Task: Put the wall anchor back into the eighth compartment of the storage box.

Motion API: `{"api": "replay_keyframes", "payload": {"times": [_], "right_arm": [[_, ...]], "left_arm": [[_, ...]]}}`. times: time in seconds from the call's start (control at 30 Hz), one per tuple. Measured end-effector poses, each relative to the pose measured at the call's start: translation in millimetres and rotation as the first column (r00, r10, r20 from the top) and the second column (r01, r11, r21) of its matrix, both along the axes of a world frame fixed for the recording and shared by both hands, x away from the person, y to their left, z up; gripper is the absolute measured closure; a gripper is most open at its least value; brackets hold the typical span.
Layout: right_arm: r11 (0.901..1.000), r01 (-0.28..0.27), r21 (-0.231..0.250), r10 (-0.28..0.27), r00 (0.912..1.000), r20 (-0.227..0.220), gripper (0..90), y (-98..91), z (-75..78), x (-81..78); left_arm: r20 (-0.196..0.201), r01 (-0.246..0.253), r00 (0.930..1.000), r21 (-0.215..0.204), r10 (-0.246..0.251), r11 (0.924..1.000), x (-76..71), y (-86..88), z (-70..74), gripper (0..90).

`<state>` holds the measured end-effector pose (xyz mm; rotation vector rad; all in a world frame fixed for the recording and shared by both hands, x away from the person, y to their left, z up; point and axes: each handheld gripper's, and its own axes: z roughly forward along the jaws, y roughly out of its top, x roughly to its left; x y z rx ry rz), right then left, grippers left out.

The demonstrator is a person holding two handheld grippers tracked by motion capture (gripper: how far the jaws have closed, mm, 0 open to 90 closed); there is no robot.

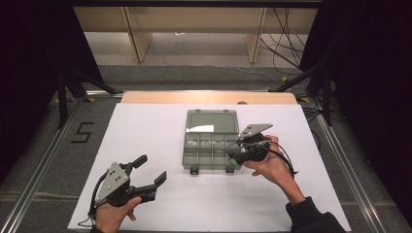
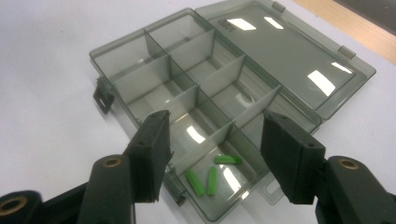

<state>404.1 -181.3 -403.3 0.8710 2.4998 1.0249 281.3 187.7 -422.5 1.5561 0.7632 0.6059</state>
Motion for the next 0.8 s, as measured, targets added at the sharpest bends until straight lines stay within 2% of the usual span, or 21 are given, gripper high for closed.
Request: {"api": "replay_keyframes", "payload": {"times": [0.03, 0.07, 0.13, 0.17, 0.2, 0.23, 0.3, 0.37, 0.4, 0.5, 0.6, 0.77, 0.8], "right_arm": [[0.9999, 0.002, 0.01, -0.002, 0.9999, 0.01, 41.3, -0.2, -0.5, -1.2], [0.9999, 0.012, 0.012, -0.011, 0.9999, -0.013, 39.6, -0.7, 0.7, -3.9], [0.9991, 0.019, 0.037, -0.019, 0.9998, -0.006, 37.7, -1.8, 0.6, -7.8], [0.9985, 0.023, 0.049, -0.023, 0.9997, 0.002, 36.6, -2.6, 0.4, -9.1], [0.9977, 0.029, 0.061, -0.029, 0.9996, 0.004, 35.7, -3.4, 0.3, -10.5], [0.9971, 0.036, 0.067, -0.037, 0.9992, 0.014, 34.6, -4.7, 0.2, -12.0], [0.996, 0.05, 0.074, -0.052, 0.9983, 0.024, 31.6, -6.1, 0.1, -15.4], [0.9933, 0.057, 0.1, -0.061, 0.9973, 0.041, 30.3, -8.5, 0.4, -19.3], [0.9905, 0.069, 0.119, -0.072, 0.997, 0.027, 28.7, -9.6, 0.8, -22.8], [0.9812, 0.065, 0.182, -0.074, 0.9964, 0.041, 26.6, -13.6, 0.3, -27.9], [0.967, 0.067, 0.246, -0.081, 0.9956, 0.047, 22.3, -17.6, -1.1, -34.8], [0.9611, 0.062, 0.269, -0.086, 0.9931, 0.079, 20.5, -23.3, -1.9, -44.0], [0.9575, 0.058, 0.283, -0.084, 0.9932, 0.08, 20.4, -24.2, -2.7, -45.7]], "left_arm": [[-0.001, 0.0, 1.0, -0.001, 0.0, 1.0, -0.2, -0.1, 0.0, 16.7], [-0.001, 0.0, 1.0, 0.001, 0.0, 1.0, -0.1, -0.2, -0.1, 16.7], [0.011, 0.01, 0.9999, -0.009, -0.01, 0.9999, 1.1, -0.8, -0.6, 16.7], [-0.002, 0.002, 1.0, 0.001, -0.002, 1.0, -0.3, -0.4, 0.0, 16.7], [0.009, 0.011, 0.9999, -0.008, -0.011, 0.9999, 0.9, -0.8, -0.7, 16.7], [-0.007, 0.001, 1.0, 0.0, -0.001, 1.0, -0.5, -0.6, -0.3, 16.7], [-0.004, 0.004, 1.0, 0.002, -0.004, 1.0, -0.3, -0.6, -0.3, 16.7], [-0.006, 0.004, 1.0, 0.003, -0.004, 1.0, -0.2, -0.6, -0.3, 16.7], [-0.005, 0.005, 1.0, 0.004, -0.005, 1.0, 0.0, -0.6, -0.4, 16.7], [-0.006, 0.007, 1.0, 0.004, -0.007, 1.0, 0.0, -1.0, -0.5, 16.6], [-0.009, 0.013, 0.9999, 0.012, -0.013, 0.9998, 0.1, -1.3, -0.6, 16.6], [0.004, 0.031, 0.9995, 0.008, -0.031, 0.9995, 1.7, -2.2, -1.2, 16.5], [-0.012, 0.021, 0.9997, 0.013, -0.021, 0.9997, 0.0, -1.9, -0.7, 16.5]]}}
